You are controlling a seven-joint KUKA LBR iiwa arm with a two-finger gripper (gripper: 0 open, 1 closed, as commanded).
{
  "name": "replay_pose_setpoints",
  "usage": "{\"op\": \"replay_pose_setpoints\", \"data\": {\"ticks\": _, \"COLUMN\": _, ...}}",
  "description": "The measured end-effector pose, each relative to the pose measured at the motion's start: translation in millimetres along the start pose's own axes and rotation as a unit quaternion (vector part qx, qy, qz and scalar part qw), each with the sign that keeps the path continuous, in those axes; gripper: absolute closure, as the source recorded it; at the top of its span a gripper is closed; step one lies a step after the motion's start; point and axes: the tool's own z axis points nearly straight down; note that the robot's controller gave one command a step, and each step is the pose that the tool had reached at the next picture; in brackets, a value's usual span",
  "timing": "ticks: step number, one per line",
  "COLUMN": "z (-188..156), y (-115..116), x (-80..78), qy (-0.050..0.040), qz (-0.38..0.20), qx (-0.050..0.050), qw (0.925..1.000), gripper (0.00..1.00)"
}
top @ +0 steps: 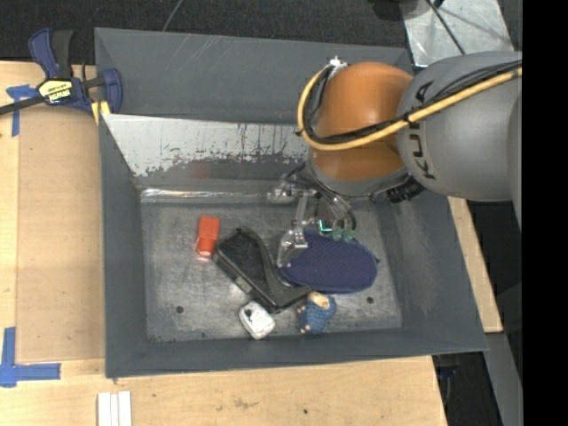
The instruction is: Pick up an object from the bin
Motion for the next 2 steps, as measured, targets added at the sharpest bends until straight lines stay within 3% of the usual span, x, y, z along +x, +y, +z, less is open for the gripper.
{"op": "replay_pose_setpoints", "data": {"ticks": 1, "z": 25, "y": -71, "x": 28.8, "qy": -0.0011, "qz": -0.04, "qx": 0.002, "qw": 0.9992, "gripper": 0.0}}
{"op": "replay_pose_setpoints", "data": {"ticks": 2, "z": 17, "y": -90, "x": -9.7, "qy": -0.0056, "qz": -0.173, "qx": 0.001, "qw": 0.9849, "gripper": 0.0}}
